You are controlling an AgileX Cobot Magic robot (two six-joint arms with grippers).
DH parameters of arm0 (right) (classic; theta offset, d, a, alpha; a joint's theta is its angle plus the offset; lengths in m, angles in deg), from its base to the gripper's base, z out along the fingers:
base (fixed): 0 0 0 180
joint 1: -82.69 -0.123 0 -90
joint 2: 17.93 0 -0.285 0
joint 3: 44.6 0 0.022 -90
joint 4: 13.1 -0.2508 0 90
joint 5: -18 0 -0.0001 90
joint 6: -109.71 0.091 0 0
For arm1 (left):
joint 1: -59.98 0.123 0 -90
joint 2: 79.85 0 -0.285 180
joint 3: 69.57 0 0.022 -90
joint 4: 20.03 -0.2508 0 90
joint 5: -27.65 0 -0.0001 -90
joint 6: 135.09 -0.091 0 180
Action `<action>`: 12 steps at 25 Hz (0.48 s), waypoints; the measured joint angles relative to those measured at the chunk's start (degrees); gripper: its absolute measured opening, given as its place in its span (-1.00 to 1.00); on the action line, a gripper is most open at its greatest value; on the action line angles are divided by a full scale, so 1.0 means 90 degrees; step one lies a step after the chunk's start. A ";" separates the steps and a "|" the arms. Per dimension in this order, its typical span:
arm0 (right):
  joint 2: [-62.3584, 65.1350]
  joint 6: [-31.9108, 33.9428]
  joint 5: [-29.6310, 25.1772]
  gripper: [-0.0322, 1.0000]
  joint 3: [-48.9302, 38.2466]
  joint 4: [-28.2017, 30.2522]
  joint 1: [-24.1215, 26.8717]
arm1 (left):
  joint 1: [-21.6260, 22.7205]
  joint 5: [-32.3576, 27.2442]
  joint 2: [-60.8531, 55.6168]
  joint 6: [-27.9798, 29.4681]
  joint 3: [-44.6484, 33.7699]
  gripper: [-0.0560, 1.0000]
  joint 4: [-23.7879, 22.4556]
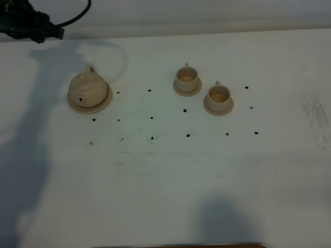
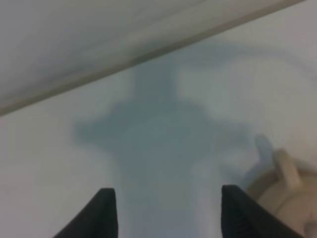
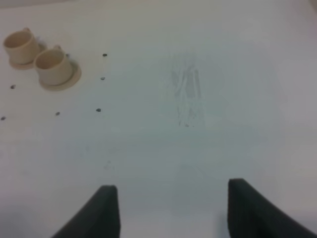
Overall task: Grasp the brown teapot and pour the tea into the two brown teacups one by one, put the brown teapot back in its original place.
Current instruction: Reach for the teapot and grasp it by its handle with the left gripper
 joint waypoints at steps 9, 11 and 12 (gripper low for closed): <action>0.0000 0.0000 0.0000 0.01 0.0000 0.0000 0.0000 | -0.0328 -0.0645 0.1351 -0.0033 0.1262 -0.05 0.0776; 0.0000 0.0000 0.0000 0.01 0.0000 0.0000 0.0000 | -0.0359 -0.0645 0.1467 0.0070 0.1316 -0.05 0.0842; 0.0000 0.0000 0.0000 0.01 0.0000 0.0000 0.0000 | -0.0372 -0.0639 0.1518 0.0103 0.1332 -0.05 0.0863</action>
